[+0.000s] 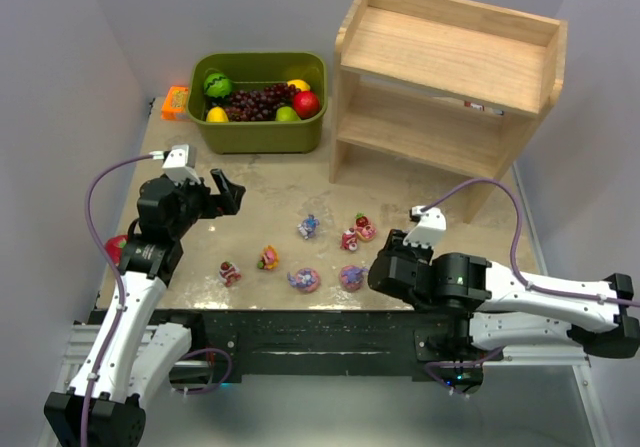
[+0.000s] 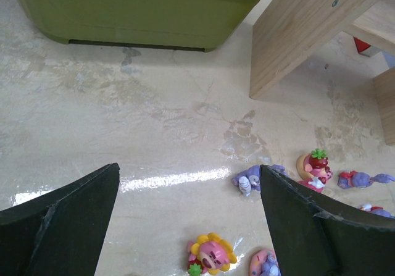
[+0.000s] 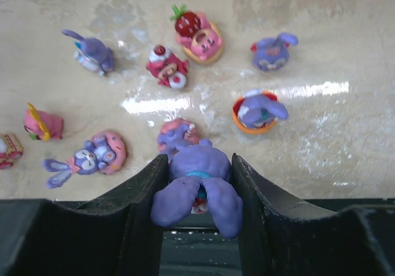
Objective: Place and organize the plastic toys onto the shelf
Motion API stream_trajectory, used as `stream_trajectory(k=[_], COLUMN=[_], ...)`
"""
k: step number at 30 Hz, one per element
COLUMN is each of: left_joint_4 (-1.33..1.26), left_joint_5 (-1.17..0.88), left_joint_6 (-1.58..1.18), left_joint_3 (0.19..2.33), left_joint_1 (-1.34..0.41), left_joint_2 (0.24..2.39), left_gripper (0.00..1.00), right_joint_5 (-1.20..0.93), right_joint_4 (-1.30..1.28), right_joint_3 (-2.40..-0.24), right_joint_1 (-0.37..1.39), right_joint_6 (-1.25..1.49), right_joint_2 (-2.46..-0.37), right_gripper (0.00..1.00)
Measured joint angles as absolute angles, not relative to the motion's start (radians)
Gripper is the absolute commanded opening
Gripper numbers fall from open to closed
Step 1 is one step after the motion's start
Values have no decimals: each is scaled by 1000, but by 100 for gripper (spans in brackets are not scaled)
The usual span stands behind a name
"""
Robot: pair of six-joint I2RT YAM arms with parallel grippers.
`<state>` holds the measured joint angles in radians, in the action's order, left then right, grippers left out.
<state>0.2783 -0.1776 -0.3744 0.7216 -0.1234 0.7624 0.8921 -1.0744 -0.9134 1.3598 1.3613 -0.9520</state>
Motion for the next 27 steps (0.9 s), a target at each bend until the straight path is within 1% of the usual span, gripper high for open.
stream_trajectory(k=[3, 6, 11, 18, 22, 27], left_joint_4=[278, 278, 278, 278, 278, 279], left_joint_5=[-178, -179, -179, -179, -179, -178], left_joint_6=[-374, -374, -374, -374, -374, -374], left_joint_3=[722, 721, 721, 721, 721, 721], left_joint_1=[-123, -123, -123, -123, -123, -123], left_joint_2=[757, 755, 755, 755, 755, 754], left_gripper=[100, 99, 99, 99, 99, 100], right_joint_5=[934, 952, 950, 903, 854, 798], right_joint_4=[-1098, -1077, -923, -670, -550, -440], right_joint_3=[-1011, -1065, -1103, -1254, -1326, -1365], right_joint_1=[1347, 1294, 1134, 928, 847, 781], right_joint_6=[1301, 1204, 956, 633, 521, 437], right_joint_2=[-1000, -1047, -1084, -1194, -1290, -1389], right_gripper=[0, 0, 0, 0, 0, 0])
